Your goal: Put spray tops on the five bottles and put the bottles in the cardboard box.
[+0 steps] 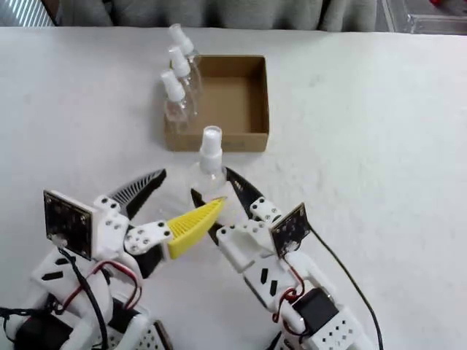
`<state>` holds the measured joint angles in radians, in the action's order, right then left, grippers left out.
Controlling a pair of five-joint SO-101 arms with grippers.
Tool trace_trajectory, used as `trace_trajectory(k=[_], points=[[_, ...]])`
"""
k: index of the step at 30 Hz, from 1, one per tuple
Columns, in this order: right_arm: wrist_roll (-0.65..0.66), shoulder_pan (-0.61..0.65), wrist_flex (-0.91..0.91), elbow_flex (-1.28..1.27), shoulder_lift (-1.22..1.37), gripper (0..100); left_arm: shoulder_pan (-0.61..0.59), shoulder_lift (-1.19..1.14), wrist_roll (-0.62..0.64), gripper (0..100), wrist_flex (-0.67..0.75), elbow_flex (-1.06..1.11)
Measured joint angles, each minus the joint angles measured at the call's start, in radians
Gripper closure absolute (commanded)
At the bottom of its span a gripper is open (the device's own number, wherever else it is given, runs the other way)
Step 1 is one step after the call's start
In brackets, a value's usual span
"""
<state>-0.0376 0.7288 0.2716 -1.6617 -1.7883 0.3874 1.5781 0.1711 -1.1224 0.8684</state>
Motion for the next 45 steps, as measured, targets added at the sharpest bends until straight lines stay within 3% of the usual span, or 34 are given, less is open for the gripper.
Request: trace_trajectory(k=[5,8,14,20,27,35,45], points=[[0.000,-0.087,0.000,0.002,0.000,98.3,0.000,0.000,0.000,99,-0.031,-0.012],[-0.012,-0.140,0.000,0.003,0.000,98.3,0.000,0.034,0.000,94,-0.032,-0.012],[-0.041,-0.169,0.000,0.071,0.000,98.4,0.006,0.201,-0.018,98,-0.032,0.029],[-0.044,-0.181,0.000,0.204,0.114,98.4,0.163,0.250,-0.077,98,-0.032,0.235],[-0.048,-0.180,-0.049,0.338,0.370,98.4,0.338,0.252,-0.086,98,-0.017,0.270],[-0.049,-0.180,-0.037,0.427,0.416,98.4,0.354,0.239,-0.086,98,0.219,0.511],[-0.051,-0.129,0.161,0.468,0.416,98.4,0.305,0.244,-0.086,98,0.503,0.718]])
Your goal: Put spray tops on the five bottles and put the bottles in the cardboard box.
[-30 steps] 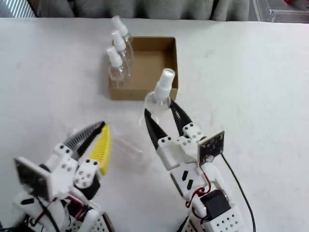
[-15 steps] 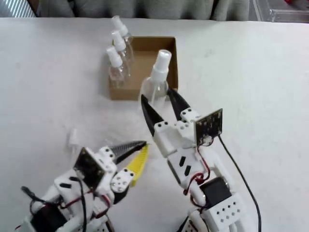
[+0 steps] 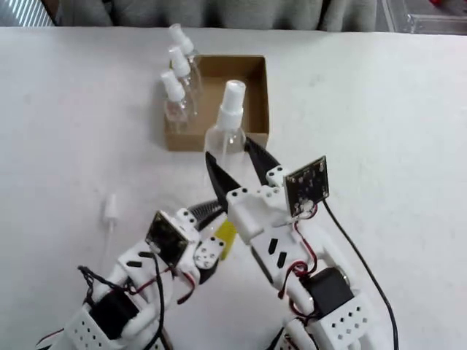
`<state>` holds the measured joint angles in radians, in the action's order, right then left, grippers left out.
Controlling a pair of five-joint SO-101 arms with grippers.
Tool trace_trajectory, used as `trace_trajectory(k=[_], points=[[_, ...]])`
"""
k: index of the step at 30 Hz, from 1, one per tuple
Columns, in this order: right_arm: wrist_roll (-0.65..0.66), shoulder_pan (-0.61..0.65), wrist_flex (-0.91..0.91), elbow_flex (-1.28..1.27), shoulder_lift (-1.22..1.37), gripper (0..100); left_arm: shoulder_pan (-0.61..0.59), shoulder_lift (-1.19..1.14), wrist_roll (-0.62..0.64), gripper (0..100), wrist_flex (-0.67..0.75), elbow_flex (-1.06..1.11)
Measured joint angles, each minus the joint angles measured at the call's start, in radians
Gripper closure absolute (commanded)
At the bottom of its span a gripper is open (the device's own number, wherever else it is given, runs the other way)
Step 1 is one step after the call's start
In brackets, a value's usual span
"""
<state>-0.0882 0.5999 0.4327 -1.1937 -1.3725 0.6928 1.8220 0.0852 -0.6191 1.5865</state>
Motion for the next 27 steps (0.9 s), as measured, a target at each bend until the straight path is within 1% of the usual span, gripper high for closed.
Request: trace_trajectory(k=[3,6,11,15,20,27], points=[[0.000,0.002,0.051,0.000,0.000,98.4,-0.055,0.000,0.000,98,0.037,0.000],[0.000,-0.002,0.078,0.000,0.000,98.4,-0.077,0.002,0.003,98,0.046,0.000],[0.000,-0.003,0.144,0.000,-0.035,98.4,-0.080,0.006,0.002,98,0.058,0.051],[0.000,-0.002,0.187,0.000,-0.141,98.4,-0.078,0.002,0.002,98,0.112,0.080],[0.000,0.028,0.262,0.005,-0.192,98.4,-0.078,0.002,0.003,98,0.124,0.091],[0.000,0.035,0.276,0.005,-0.204,98.4,-0.080,0.000,0.005,98,0.127,0.107]])
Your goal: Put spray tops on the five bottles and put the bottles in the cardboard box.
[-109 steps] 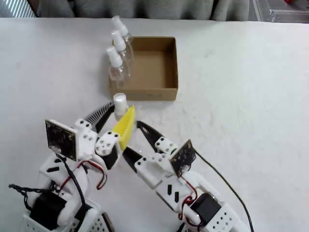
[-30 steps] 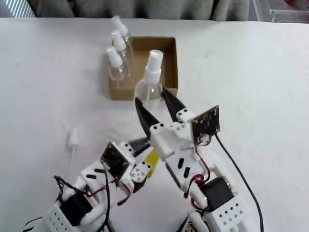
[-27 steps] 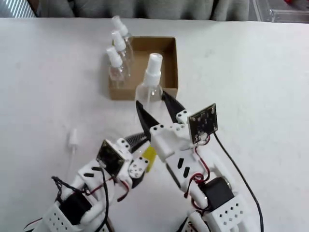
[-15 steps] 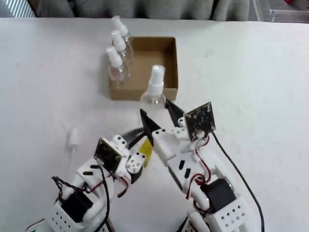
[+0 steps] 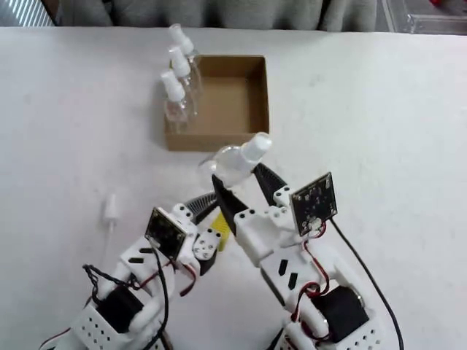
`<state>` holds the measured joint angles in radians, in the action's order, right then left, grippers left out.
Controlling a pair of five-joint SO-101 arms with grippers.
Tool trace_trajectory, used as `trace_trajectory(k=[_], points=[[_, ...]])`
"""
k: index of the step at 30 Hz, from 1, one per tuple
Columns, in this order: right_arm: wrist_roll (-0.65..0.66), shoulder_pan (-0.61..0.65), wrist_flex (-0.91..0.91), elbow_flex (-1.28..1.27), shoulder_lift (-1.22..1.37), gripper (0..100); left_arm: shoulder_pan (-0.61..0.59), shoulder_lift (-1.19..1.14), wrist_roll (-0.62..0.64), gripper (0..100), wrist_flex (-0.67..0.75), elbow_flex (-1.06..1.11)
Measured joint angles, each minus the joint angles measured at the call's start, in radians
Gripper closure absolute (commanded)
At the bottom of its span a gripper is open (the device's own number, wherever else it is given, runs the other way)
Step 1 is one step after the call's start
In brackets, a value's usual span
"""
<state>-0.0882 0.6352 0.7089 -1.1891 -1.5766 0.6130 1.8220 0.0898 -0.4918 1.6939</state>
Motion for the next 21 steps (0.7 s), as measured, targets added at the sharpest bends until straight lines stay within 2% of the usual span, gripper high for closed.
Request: trace_trajectory(k=[4,7,12,16,21], points=[[0.000,-0.002,-0.032,0.000,0.017,98.4,0.000,0.000,-0.003,98,0.000,0.000],[0.000,-0.063,-0.115,-0.002,0.055,98.4,-0.006,0.000,-0.003,98,-0.015,-0.006],[0.000,-0.184,-0.334,-0.002,0.308,98.4,-0.077,0.000,-0.003,98,-0.195,-0.101],[0.000,-0.262,-0.485,0.077,0.555,98.4,-0.242,0.000,-0.003,98,-0.359,-0.213],[0.000,-0.322,-0.583,0.213,0.824,98.4,-0.549,0.002,-0.005,98,-0.477,-0.273]])
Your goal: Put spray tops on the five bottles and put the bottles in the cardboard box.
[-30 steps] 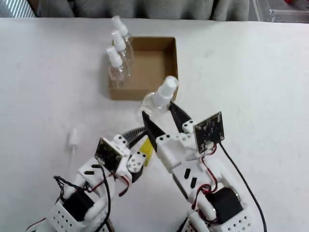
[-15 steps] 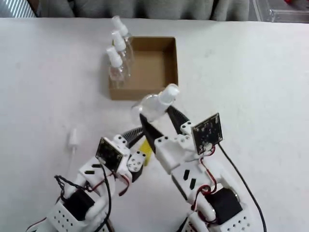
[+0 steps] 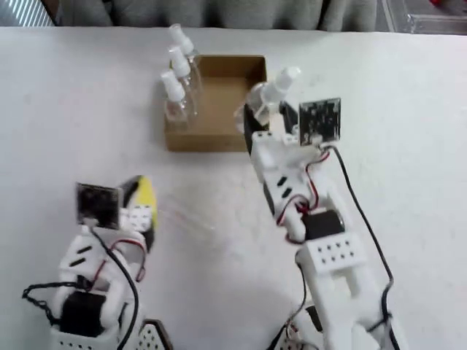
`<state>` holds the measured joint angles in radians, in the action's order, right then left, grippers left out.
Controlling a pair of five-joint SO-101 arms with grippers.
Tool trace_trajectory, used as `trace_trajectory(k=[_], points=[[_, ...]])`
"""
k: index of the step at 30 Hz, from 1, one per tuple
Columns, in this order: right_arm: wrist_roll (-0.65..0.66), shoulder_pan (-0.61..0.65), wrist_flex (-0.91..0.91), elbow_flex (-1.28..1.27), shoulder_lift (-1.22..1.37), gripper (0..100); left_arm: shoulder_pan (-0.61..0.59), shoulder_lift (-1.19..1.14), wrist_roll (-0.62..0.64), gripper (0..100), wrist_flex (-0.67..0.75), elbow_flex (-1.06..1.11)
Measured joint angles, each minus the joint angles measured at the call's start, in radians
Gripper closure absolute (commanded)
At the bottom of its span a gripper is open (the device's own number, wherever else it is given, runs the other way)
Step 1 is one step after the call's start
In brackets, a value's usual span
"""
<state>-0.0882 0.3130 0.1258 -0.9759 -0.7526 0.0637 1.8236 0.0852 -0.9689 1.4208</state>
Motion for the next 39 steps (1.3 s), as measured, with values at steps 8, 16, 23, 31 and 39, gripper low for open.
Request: trace_trajectory(k=[8,16,23,31,39], points=[[-0.002,-0.021,-0.031,0.226,0.318,98.4,-0.408,0.000,0.002,98,0.048,0.057],[-0.002,-0.023,-0.032,0.431,0.589,98.4,-0.551,0.003,0.000,98,0.238,0.272],[-0.002,-0.025,-0.072,0.631,0.844,98.4,-0.555,0.000,0.000,98,0.236,0.272],[-0.002,-0.026,-0.092,0.855,1.089,98.4,-0.494,0.000,-0.104,98,0.212,0.272],[-0.002,-0.051,-0.086,1.005,1.227,98.4,-0.465,0.000,-0.158,98,0.195,0.272]])
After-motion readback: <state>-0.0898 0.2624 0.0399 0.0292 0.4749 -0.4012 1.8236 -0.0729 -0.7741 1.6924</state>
